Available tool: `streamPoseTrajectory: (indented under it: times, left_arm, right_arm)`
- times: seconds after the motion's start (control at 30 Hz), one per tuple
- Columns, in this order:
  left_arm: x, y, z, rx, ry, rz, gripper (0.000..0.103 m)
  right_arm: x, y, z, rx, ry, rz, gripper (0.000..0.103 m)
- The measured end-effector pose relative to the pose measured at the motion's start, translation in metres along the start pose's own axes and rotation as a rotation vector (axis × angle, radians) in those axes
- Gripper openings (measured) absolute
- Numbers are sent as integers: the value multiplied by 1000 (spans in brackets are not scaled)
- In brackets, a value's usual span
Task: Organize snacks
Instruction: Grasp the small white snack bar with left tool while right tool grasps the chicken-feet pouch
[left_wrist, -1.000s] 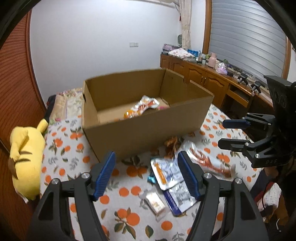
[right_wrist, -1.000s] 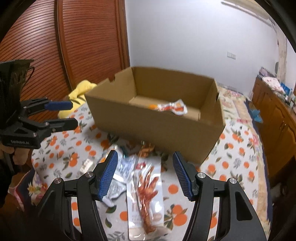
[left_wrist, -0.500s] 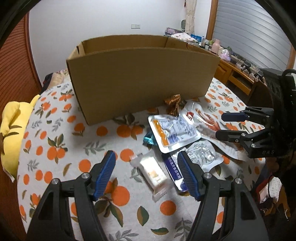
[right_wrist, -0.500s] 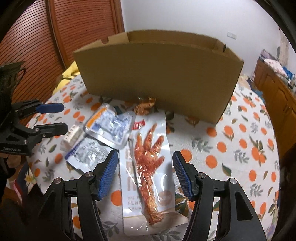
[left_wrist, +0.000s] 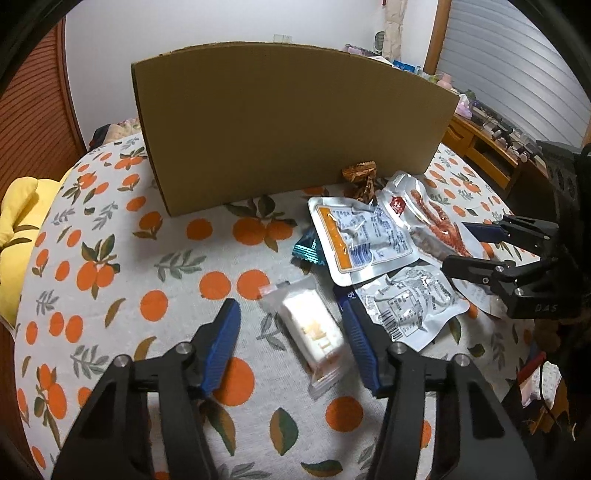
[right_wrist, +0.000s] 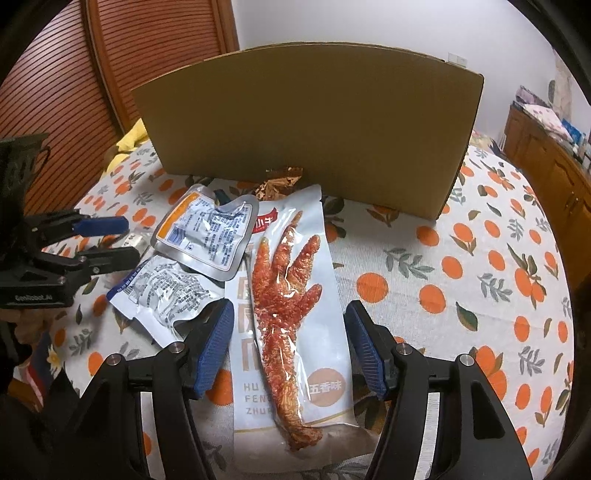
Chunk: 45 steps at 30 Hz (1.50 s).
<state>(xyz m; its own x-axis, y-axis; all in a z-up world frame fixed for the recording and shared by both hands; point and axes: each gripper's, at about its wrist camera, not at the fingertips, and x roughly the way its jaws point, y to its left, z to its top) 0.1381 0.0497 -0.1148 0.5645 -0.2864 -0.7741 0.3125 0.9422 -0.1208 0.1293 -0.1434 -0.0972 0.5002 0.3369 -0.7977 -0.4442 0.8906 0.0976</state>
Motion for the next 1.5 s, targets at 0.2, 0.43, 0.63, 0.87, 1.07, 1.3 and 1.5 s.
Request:
streamPoseTrajectory:
  times: [0.2,0.43,0.63,0.87,1.07,1.3,1.5]
  left_arm:
    - [0,-1,-2,9,-10,23,46]
    - [-2,1,-7,29,-32,55,26]
    - [0,3,-7,31,-53,81,29]
    - [-1,7,-7,13,-65,67,26]
    - [-1,13,-7,-22,-72,44,22]
    - [-2,12,-8,-28,-74,41,22]
    - [-3,14,-9,-34,-75,36,22]
  right_arm:
    - [1,2,-2,-17,-13,-3,68]
    - [4,8,-3,-48,-12,-27,72]
    - [6,9,-2,-58,-10,-37,72]
    - [8,13,-2,-73,-5,-52,74]
    - [9,14,-1,-79,0,-60,75]
    - [10,13,2,-82,12,-58,70]
    - [2,8,-6,-99,31,-49,66]
